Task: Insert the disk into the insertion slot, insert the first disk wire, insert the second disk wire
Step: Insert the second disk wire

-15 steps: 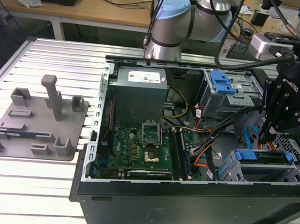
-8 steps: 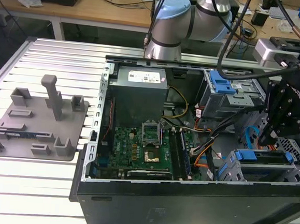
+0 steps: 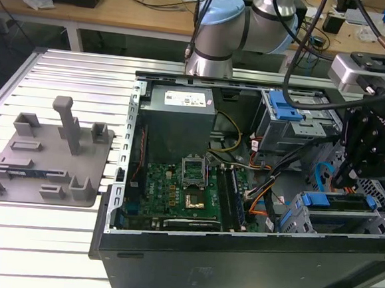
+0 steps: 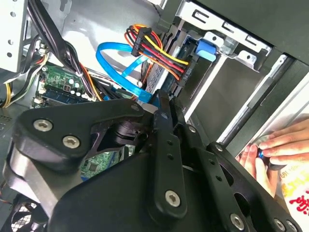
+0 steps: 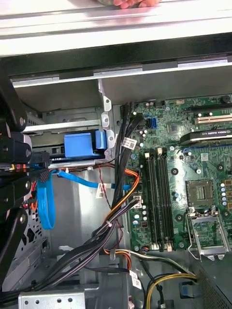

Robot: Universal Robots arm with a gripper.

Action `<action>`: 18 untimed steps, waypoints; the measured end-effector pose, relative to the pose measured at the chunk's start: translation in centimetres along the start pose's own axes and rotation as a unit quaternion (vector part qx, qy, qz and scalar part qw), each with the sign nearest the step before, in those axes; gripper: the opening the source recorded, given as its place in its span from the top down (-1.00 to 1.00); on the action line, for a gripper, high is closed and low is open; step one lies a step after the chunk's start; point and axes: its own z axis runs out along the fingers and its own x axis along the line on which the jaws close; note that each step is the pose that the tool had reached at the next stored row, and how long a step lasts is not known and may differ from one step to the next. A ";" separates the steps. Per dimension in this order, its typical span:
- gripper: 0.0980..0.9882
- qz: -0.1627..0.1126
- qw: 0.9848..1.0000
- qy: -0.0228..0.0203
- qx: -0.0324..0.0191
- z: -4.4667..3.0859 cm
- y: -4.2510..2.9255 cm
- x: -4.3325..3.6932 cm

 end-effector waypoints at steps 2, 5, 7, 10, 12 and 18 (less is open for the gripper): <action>0.86 -0.001 1.000 -0.004 0.000 0.02 -0.03 0.13; 0.86 -0.003 1.000 -0.009 0.000 0.04 -0.07 0.25; 0.86 -0.004 1.000 -0.013 0.000 0.06 -0.09 0.46; 0.86 -0.004 1.000 -0.013 0.000 0.06 -0.08 0.48; 0.86 -0.004 1.000 -0.013 0.000 0.07 -0.11 0.65; 0.86 -0.005 1.000 -0.013 0.000 0.19 -0.31 1.14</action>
